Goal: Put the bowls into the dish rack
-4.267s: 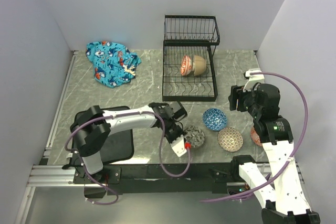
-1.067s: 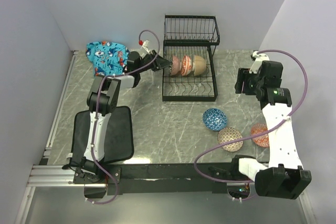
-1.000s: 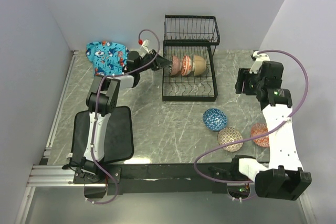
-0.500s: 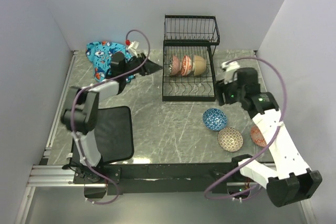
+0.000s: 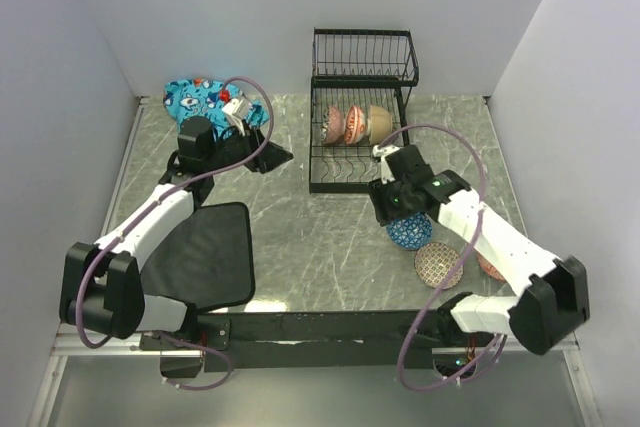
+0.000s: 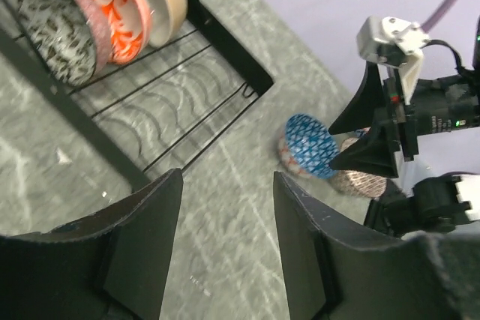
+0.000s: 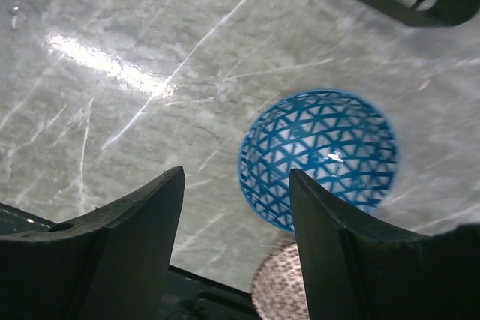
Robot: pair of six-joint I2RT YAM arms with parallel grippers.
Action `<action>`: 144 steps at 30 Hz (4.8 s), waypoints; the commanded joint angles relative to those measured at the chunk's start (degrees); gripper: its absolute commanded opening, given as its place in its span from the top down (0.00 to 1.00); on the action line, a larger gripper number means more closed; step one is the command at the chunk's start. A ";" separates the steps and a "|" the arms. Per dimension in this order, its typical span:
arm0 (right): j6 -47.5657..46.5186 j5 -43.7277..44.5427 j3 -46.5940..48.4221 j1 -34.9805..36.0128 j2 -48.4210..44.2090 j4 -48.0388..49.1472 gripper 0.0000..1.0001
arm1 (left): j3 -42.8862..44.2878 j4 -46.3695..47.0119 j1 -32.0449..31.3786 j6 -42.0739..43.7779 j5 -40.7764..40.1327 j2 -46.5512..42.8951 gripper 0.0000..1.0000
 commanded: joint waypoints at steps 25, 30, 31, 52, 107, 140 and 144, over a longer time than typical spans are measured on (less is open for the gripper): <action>16.13 14.29 2.96 5.57 18.73 -0.88 0.51 | -1.82 -4.74 3.82 3.73 -6.85 -6.24 0.40; 16.92 15.52 2.78 6.18 19.61 -1.06 0.66 | -2.52 -4.83 4.35 3.72 -7.12 -6.94 0.39; 16.92 15.70 2.95 6.36 19.70 -1.32 0.74 | -2.70 -4.74 4.52 3.72 -7.12 -7.12 0.39; 7.26 7.53 11.04 32.37 17.67 2.98 0.94 | -6.65 -3.42 6.81 5.04 -7.29 -11.69 0.36; -9.71 0.23 6.84 -10.33 -13.25 8.44 0.09 | 4.95 -53.09 -31.94 89.85 -9.74 -0.62 0.27; -6.11 -3.37 2.25 -18.42 -21.17 7.47 0.10 | 14.70 -50.01 -39.07 86.09 -12.05 22.50 0.70; -5.84 -3.20 2.60 -18.60 -21.26 7.38 0.10 | 14.79 -48.69 -39.25 83.62 -11.87 21.54 0.86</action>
